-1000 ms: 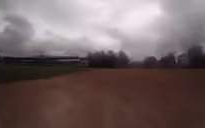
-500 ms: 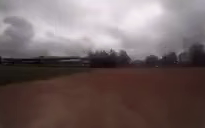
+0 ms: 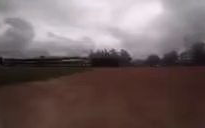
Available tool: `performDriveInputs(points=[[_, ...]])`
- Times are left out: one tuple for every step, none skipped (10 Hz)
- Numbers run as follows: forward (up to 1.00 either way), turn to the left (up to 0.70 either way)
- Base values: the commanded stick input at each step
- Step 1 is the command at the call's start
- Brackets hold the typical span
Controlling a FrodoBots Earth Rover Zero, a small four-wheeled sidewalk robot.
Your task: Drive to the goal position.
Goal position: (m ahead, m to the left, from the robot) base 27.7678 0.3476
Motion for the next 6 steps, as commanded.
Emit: performDriveInputs(points=[[0.70,0.00],[0.70,0.00],[0.70,0.00],[0.70,0.00],[0.70,0.00],[0.70,0.00]])
